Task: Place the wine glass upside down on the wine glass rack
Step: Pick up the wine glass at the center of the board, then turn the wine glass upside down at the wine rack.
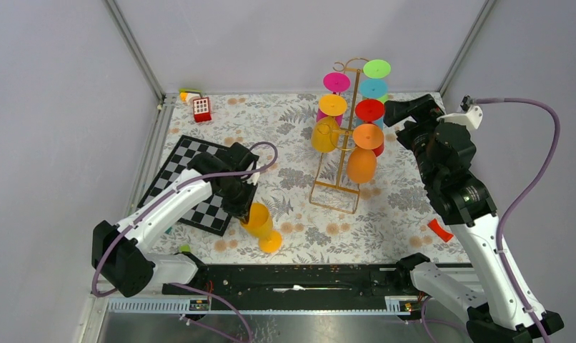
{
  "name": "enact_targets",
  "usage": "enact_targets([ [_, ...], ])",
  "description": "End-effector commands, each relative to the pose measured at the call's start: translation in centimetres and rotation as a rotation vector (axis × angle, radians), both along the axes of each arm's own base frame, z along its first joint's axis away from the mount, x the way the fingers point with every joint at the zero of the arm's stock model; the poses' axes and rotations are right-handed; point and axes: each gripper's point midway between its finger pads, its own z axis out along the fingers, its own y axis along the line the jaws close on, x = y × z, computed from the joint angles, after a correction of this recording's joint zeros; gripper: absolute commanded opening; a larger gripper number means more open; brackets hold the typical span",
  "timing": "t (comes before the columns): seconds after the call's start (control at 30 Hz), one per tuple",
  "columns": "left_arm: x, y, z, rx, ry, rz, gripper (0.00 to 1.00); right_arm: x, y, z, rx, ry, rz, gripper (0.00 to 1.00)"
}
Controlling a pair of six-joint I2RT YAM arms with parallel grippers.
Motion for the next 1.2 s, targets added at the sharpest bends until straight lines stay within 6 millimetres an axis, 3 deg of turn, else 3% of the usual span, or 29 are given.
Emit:
enact_targets([
  [0.0, 1.6, 0.0, 1.8, 0.009, -0.092, -0.010, 0.06, 0.0, -0.8, 2.8, 0.000, -0.067, -0.032, 0.94],
  [0.2, 3.7, 1.2, 3.8, 0.066, -0.222, -0.005, 0.00, 0.1, -0.7, 3.8, -0.008, -0.081, -0.025, 0.94],
  [0.43, 7.0, 2.5, 7.7, 0.118, -0.428, 0.054, 0.00, 0.3, 0.0, 5.8, -0.041, -0.113, 0.014, 0.94],
  [0.67, 10.4, 1.7, 14.5, 0.015, -0.678, 0.133, 0.00, 0.7, 1.9, 7.6, -0.048, -0.164, 0.111, 0.89],
  [0.87, 12.6, -0.7, 21.9, -0.198, -0.905, 0.159, 0.00, 1.0, 5.1, 9.6, -0.086, -0.196, 0.281, 0.86],
  [1.17, 12.6, -4.2, 31.5, -0.552, -1.112, 0.137, 0.00, 0.8, 9.2, 11.9, -0.098, -0.215, 0.499, 0.87],
])
